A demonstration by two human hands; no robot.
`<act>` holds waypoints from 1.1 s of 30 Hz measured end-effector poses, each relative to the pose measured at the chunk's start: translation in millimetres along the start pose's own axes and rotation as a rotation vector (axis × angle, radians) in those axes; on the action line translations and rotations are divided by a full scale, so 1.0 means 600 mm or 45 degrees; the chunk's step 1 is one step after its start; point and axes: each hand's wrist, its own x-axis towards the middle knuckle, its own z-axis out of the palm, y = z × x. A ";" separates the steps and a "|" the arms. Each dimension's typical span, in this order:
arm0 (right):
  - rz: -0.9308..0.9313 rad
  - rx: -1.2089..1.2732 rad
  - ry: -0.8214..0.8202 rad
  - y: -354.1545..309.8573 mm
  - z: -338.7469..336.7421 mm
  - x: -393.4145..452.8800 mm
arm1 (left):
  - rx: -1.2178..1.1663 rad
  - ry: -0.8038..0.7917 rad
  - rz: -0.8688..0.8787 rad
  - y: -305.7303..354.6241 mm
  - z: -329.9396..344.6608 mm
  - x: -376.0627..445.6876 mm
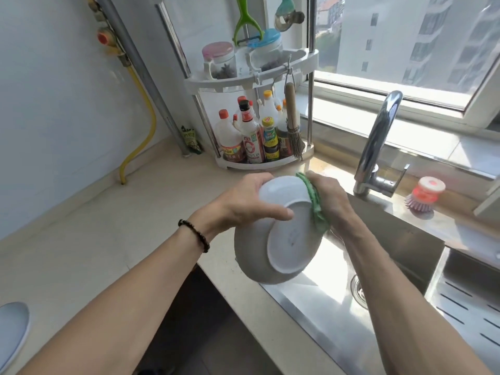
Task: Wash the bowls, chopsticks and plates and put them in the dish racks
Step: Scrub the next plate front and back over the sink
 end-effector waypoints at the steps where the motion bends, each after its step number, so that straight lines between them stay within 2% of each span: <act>1: -0.093 -0.091 -0.073 -0.011 0.005 0.001 | 0.088 -0.048 -0.017 0.005 0.004 0.006; 3: -0.217 -0.162 -0.144 -0.021 0.019 -0.002 | 0.161 -0.038 -0.016 0.007 0.016 0.016; 7: -0.485 -0.379 -0.085 -0.005 0.048 -0.020 | 0.146 0.145 0.029 -0.014 0.031 0.015; 8: -0.481 -0.359 -0.059 0.002 0.047 -0.020 | 0.152 0.169 0.041 -0.016 0.032 0.014; 11: -0.138 -0.094 0.010 0.013 0.036 -0.005 | 0.148 0.248 0.053 -0.020 0.037 0.006; 12: -0.109 -0.066 0.013 0.015 0.038 -0.005 | 0.117 0.286 0.050 -0.022 0.040 0.005; 16: -0.370 -0.191 -0.112 0.011 0.071 -0.023 | 0.069 0.394 0.063 -0.027 0.042 0.009; 18: -0.280 -0.105 -0.157 0.016 0.064 -0.024 | 0.069 0.419 0.043 -0.030 0.041 0.005; 20: -0.200 -0.120 -0.129 0.028 0.055 -0.026 | -0.065 0.467 0.010 -0.036 0.041 -0.002; 24: -0.306 -0.345 -0.251 0.041 0.065 -0.056 | -0.497 0.551 -0.074 -0.041 0.041 -0.001; 28: -0.160 -0.261 -0.234 0.047 0.061 -0.062 | -0.542 0.619 -0.100 -0.038 0.045 -0.002; 31: -0.216 -0.387 -0.357 0.044 0.060 -0.078 | -0.645 0.639 -0.113 -0.037 0.040 0.003; 33: -0.212 -0.372 -0.334 0.042 0.057 -0.070 | -0.614 0.639 -0.125 -0.038 0.041 0.006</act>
